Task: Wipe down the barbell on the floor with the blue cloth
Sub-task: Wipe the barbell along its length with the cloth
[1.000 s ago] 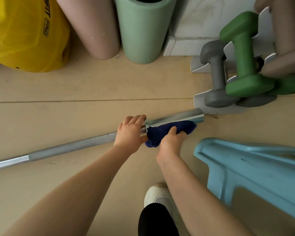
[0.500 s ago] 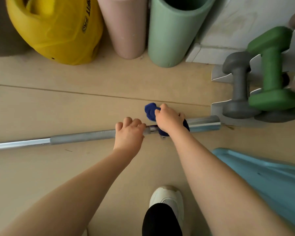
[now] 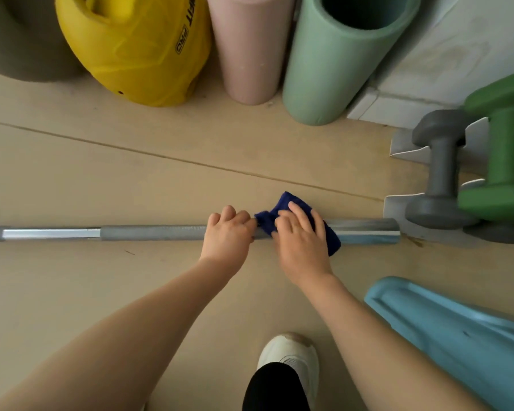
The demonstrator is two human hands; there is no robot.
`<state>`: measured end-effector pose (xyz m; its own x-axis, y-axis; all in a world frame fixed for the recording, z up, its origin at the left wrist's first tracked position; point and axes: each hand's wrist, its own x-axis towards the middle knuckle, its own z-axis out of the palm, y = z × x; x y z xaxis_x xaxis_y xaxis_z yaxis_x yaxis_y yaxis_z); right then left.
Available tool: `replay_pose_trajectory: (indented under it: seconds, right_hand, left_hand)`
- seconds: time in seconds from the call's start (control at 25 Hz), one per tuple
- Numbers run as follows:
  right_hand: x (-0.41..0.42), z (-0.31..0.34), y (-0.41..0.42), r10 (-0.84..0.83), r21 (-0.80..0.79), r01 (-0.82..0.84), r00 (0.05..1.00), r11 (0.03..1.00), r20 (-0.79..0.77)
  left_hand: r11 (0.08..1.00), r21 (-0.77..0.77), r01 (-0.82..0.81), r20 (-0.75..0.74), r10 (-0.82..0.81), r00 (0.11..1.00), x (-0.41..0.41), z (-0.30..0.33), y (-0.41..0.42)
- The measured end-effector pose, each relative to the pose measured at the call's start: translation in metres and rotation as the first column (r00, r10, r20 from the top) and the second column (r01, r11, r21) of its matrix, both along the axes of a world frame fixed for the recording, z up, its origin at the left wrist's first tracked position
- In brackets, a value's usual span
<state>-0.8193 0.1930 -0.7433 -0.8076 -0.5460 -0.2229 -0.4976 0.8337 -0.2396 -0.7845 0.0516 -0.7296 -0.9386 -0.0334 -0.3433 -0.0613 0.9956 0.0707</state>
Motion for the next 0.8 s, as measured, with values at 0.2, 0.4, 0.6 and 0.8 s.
replay_pose_trajectory:
  seconds: [0.2, 0.4, 0.6, 0.8]
  right_hand:
    - [-0.036, 0.004, -0.021, -0.138, -0.002, 0.140, 0.979, 0.990, 0.150]
    - [0.015, -0.001, 0.015, 0.074, -0.084, -0.082, 0.993, 0.993, -0.094]
    - [-0.027, 0.000, -0.004, -0.040, -0.158, 0.046, 0.998, 0.986, 0.041]
    - [0.012, 0.002, -0.036, -0.257, -0.161, 0.252, 0.966, 0.954, -0.012]
  left_hand:
    - [0.996, 0.035, -0.086, 0.081, 0.083, 0.993, -0.013, -0.003, -0.003]
    - [0.994, 0.021, -0.109, 0.151, 0.105, 0.983, -0.016, 0.006, 0.001]
    - [0.986, 0.024, -0.164, 0.141, 0.159, 0.977, -0.013, 0.003, 0.005]
    - [0.980, 0.094, -0.174, 0.150, 0.158, 0.976, -0.013, 0.004, -0.003]
